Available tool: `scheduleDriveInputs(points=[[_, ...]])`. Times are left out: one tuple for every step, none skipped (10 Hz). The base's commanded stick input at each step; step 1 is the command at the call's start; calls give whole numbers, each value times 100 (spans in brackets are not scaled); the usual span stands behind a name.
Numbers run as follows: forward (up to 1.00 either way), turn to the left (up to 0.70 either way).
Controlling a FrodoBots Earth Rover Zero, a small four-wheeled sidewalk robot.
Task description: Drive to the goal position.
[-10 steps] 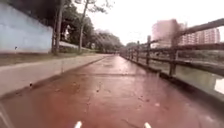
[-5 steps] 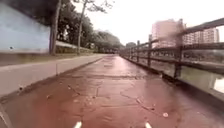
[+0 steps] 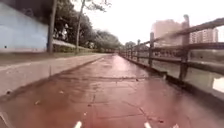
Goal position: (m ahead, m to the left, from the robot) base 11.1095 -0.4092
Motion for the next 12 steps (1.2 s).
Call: scheduleDriveInputs(points=[[50, 49], [50, 0], [50, 0], [50, 0], [50, 0], [50, 0], [50, 0], [50, 0], [50, 0], [50, 0], [50, 0], [50, 6]])
